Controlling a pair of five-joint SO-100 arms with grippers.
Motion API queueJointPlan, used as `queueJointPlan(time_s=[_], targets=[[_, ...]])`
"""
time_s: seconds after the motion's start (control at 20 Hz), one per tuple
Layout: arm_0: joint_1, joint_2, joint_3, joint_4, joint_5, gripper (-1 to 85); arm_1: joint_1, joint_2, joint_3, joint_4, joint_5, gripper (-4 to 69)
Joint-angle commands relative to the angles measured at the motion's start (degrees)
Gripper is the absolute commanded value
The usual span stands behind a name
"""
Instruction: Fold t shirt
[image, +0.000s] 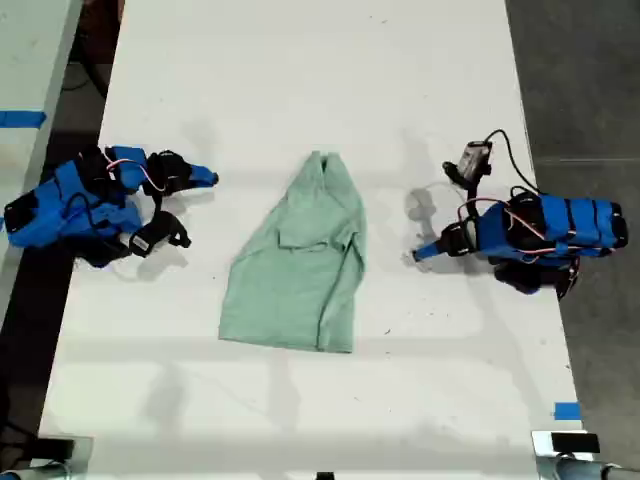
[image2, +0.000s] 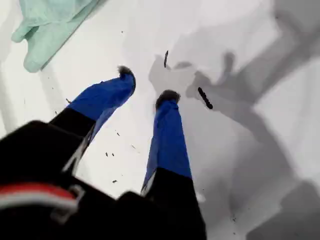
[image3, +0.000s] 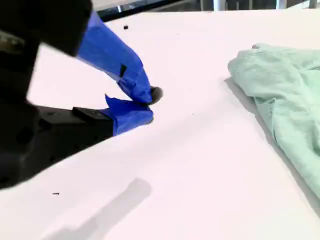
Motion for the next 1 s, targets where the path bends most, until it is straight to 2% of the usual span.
queueJointPlan(time_s=[0.0, 0.3, 0.4, 0.55, 0.75, 0.85, 0.95], targets=[[-0.26, 0.35, 0.7, 0.09, -0.44, 0.1, 0.62, 0.62, 3.34, -0.09, -0.88, 8.4], [0.62, 0.35, 0.62, -0.26, -2.2, -0.1, 0.62, 0.62, 3.34, -0.09, -0.79, 8.4], [5.8, -0.97, -1.32, -2.2, -4.31, -0.1, 0.7, 0.62, 3.34, -0.09, -0.79, 8.4], [14.41, -29.71, -16.0, -3.25, -13.18, 4.4, 0.88, 0.62, 3.34, -0.09, -0.7, 8.4], [29.44, -76.38, -48.78, 0.09, -16.08, 17.0, 0.88, 0.62, 3.34, -0.09, -0.62, 8.4], [34.37, -90.44, -59.77, 1.67, -17.31, 18.4, 0.88, 0.62, 3.34, -0.09, -0.53, 8.4], [38.85, -95.89, -63.72, 2.11, -22.94, 18.3, 0.88, 0.62, 3.34, -0.09, -0.62, 8.4]])
